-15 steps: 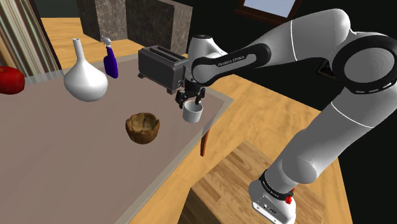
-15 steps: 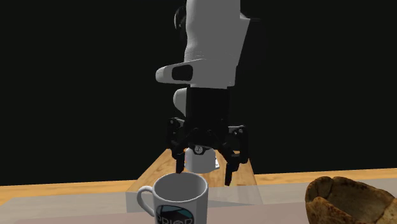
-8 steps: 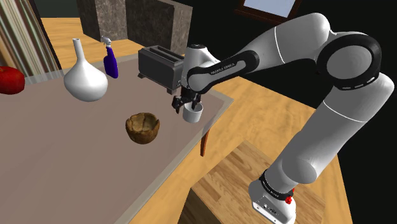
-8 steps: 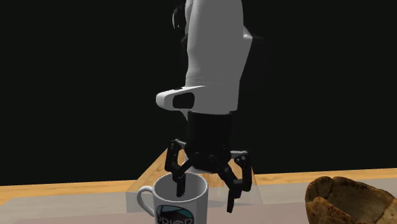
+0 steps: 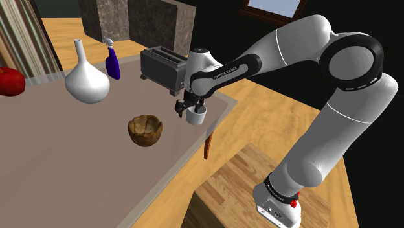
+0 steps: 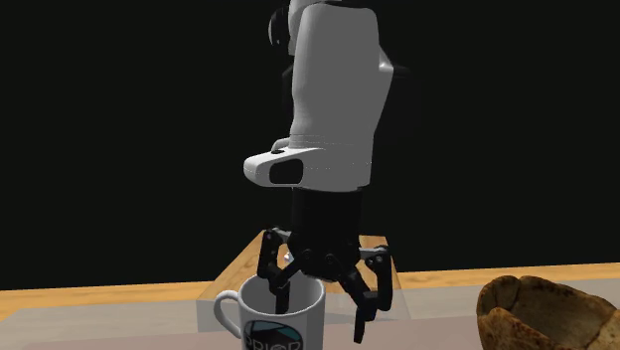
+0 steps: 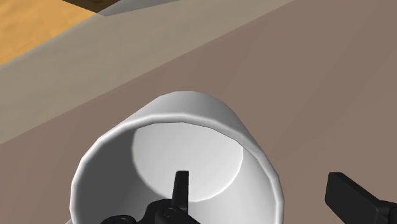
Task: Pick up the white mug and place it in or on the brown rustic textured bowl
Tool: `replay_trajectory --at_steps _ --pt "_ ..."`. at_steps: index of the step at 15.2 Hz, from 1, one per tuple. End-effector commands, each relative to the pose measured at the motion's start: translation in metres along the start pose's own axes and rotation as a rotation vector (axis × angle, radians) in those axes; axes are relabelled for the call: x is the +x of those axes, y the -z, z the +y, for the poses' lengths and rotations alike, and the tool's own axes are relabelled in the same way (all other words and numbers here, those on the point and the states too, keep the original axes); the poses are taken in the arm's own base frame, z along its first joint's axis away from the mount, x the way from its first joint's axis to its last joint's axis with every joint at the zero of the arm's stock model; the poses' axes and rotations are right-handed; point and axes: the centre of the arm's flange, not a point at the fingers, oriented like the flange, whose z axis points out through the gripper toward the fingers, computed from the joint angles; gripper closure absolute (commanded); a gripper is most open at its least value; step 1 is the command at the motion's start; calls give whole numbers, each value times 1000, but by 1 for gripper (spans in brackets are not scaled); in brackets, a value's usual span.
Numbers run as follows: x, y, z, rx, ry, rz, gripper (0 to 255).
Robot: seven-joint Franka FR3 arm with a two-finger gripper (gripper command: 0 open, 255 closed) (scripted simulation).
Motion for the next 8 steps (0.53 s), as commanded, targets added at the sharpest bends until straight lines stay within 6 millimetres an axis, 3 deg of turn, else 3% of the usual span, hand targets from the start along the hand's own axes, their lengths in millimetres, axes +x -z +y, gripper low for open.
replay_trajectory --at_steps 1,2,8 --pt "0 0 0 0 0 0 0" --pt "0 0 0 0 0 0 255" --pt "0 0 0 0 0 0 255"
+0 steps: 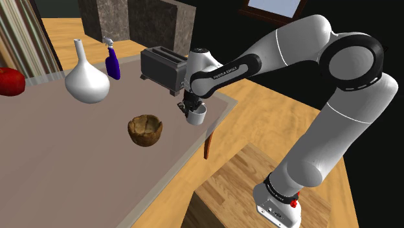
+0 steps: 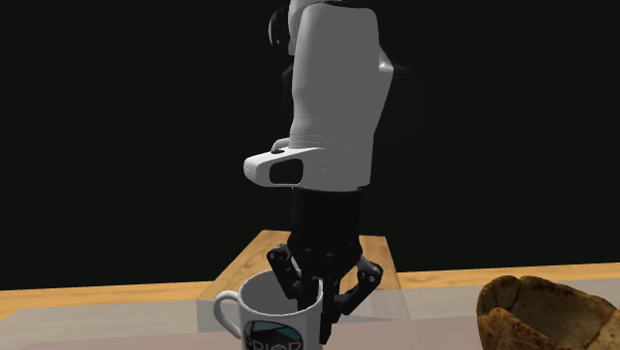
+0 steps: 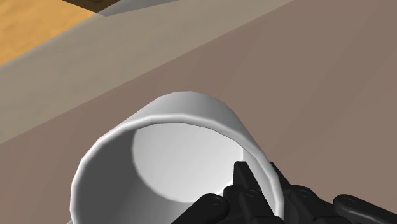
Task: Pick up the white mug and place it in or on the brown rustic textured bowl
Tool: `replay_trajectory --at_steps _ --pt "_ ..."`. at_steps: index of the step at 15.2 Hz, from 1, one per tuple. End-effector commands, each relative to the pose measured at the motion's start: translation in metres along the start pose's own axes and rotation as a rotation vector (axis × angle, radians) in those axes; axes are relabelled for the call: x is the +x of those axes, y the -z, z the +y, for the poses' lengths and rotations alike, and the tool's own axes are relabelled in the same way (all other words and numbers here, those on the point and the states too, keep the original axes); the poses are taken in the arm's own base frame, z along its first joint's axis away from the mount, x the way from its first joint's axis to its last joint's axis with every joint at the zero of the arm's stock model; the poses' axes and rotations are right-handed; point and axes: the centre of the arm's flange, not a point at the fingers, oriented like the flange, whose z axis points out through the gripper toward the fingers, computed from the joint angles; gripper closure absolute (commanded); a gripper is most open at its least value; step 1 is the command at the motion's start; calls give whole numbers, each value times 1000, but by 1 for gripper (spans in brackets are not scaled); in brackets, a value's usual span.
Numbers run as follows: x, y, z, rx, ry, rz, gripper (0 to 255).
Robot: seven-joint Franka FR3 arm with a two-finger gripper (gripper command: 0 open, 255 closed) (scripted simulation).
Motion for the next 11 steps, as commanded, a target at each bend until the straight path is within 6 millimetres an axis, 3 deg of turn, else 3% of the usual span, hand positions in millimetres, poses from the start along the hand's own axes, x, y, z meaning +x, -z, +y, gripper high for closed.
replay_trajectory --at_steps 1,3,11 --pt "0 0 0 0 0 0 255" --pt "0 0 0 0 0 0 255" --pt "2 42 2 0 0 0 255"
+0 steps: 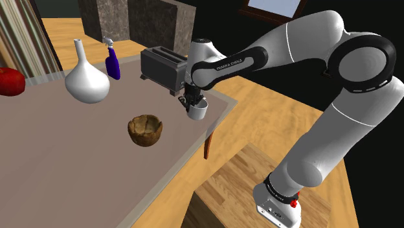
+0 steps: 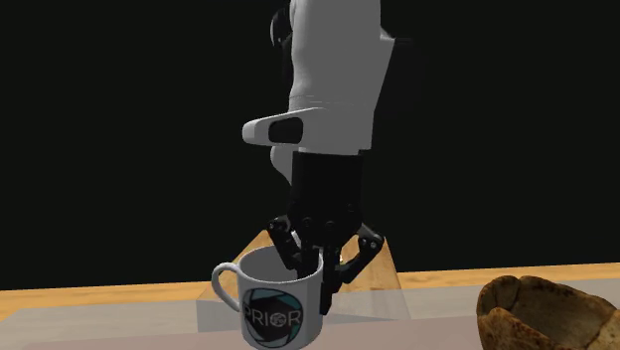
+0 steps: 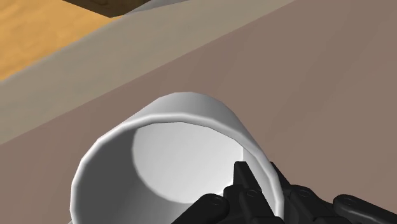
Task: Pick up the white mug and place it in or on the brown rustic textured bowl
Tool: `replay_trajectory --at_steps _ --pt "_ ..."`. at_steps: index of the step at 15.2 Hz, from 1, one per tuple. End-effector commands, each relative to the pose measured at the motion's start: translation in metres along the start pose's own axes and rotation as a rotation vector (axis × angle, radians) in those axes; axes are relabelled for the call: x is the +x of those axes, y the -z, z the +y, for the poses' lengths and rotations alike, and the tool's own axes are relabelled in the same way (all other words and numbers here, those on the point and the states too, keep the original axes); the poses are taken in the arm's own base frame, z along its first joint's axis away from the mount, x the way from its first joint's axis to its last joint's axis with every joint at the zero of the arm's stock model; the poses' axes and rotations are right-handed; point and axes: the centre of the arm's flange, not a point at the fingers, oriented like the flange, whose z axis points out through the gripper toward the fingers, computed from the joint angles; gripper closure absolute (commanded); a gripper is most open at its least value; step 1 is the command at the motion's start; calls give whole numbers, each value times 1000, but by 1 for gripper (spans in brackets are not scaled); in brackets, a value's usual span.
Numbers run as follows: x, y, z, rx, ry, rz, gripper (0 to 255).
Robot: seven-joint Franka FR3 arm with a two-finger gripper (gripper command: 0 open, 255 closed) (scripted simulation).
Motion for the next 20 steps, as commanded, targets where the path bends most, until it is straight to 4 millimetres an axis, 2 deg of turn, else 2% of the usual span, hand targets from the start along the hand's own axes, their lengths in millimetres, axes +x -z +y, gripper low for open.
replay_trajectory --at_steps 1,20 --pt "0 11 1 0 0 0 255" --pt "5 112 5 0 0 0 255"
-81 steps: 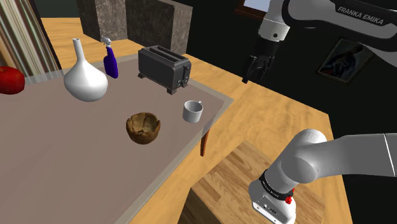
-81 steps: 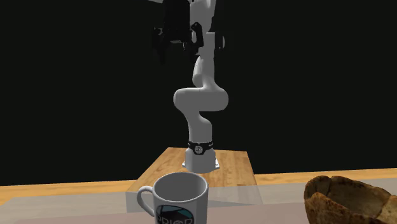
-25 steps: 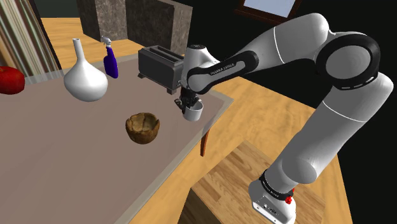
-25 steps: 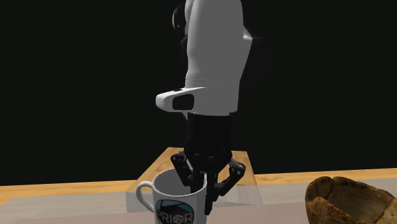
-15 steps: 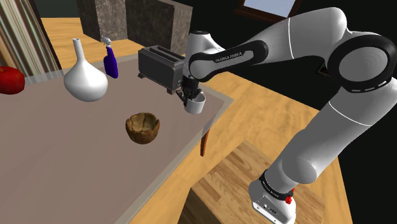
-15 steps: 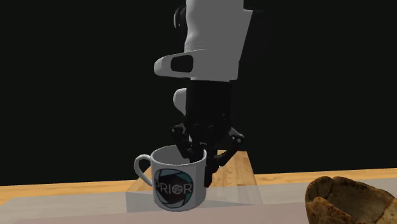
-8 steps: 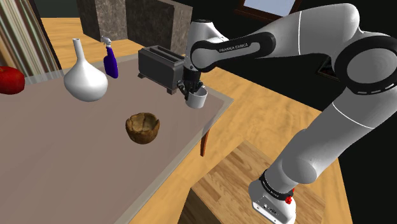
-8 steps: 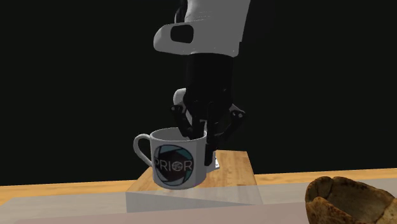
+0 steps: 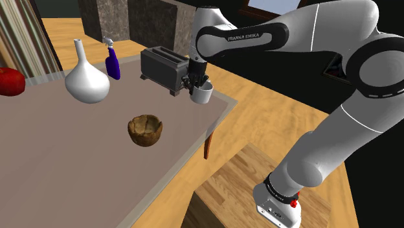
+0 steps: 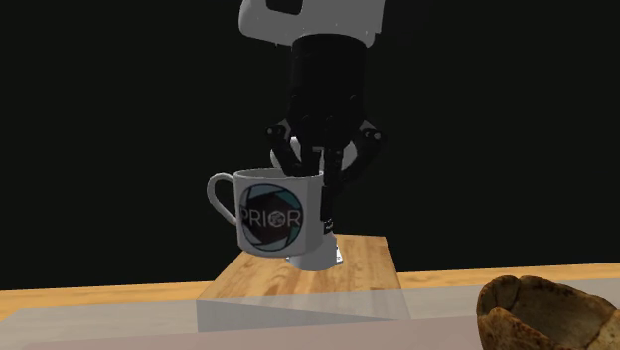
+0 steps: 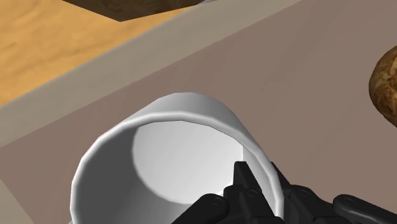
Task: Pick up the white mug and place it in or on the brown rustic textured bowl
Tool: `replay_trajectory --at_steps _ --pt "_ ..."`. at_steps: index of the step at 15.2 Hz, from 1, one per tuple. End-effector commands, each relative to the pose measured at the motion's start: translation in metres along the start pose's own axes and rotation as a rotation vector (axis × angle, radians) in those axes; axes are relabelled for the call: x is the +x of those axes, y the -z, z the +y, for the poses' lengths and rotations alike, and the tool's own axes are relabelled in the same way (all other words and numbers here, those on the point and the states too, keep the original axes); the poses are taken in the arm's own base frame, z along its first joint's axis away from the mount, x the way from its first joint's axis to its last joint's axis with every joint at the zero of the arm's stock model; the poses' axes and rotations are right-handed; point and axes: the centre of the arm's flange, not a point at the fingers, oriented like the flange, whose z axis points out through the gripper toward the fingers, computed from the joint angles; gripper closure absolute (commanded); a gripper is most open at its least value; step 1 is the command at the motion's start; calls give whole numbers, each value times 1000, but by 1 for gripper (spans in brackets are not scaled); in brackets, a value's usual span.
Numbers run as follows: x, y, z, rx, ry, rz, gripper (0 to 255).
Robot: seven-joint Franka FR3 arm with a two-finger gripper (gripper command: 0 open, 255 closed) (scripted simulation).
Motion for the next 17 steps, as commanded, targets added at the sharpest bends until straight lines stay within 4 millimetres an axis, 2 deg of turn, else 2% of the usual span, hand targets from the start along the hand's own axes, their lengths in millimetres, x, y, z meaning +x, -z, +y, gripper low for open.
replay_trajectory --at_steps 1,5,17 --pt "1 11 0 0 0 0 255" --pt "2 29 1 0 0 0 255" --pt "-24 43 -155 0 0 0 255"
